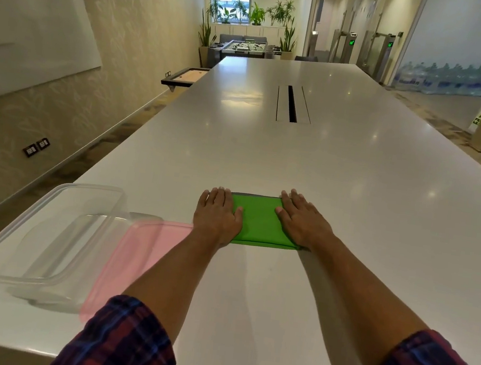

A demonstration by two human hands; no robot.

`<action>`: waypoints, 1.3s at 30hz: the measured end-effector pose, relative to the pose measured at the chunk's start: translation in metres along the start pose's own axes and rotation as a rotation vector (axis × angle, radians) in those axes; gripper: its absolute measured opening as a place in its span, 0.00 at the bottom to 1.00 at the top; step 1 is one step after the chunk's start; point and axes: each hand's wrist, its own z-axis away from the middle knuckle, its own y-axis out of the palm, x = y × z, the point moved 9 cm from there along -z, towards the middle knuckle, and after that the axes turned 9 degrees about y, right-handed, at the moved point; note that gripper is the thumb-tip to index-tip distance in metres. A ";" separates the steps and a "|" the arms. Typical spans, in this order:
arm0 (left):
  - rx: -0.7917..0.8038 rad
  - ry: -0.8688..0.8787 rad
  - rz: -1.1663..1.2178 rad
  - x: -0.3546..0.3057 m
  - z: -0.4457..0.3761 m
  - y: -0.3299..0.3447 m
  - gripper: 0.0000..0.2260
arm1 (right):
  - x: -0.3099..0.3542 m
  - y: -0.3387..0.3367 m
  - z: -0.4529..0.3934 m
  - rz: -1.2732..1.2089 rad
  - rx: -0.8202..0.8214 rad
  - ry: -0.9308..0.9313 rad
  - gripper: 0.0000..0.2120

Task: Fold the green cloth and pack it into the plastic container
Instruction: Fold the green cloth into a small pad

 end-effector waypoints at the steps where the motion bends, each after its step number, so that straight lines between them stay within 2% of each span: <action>1: -0.022 0.009 -0.031 -0.002 0.001 -0.004 0.31 | 0.001 -0.002 0.001 0.009 0.000 0.004 0.30; 4: -0.143 0.047 -0.089 -0.015 0.003 -0.024 0.29 | 0.009 -0.016 0.008 0.052 -0.128 0.016 0.31; 7: -0.222 0.134 -0.004 -0.040 0.001 -0.035 0.27 | 0.039 -0.028 0.017 0.048 -0.258 -0.084 0.30; 11: -0.157 0.177 0.097 -0.053 0.004 -0.016 0.25 | 0.058 -0.004 0.022 0.109 -0.169 -0.164 0.28; 19: -0.084 0.145 0.138 -0.041 -0.005 0.000 0.28 | 0.038 0.005 0.018 0.043 -0.117 -0.097 0.29; 23: -0.034 0.036 0.162 -0.022 -0.014 0.002 0.28 | 0.025 0.003 0.015 0.003 -0.096 -0.040 0.29; 27: 0.051 0.053 0.212 -0.015 -0.019 0.008 0.28 | 0.008 0.000 0.016 -0.041 -0.104 0.041 0.28; 30: 0.045 0.045 0.218 -0.015 -0.018 0.009 0.28 | -0.001 -0.011 0.020 -0.101 -0.189 0.096 0.28; 34: 0.065 0.041 0.214 -0.017 -0.017 0.008 0.29 | -0.014 -0.042 0.037 -0.061 -0.539 0.180 0.17; 39: 0.109 0.037 0.221 -0.020 -0.017 0.007 0.29 | -0.033 -0.038 0.035 -0.167 -0.473 0.275 0.22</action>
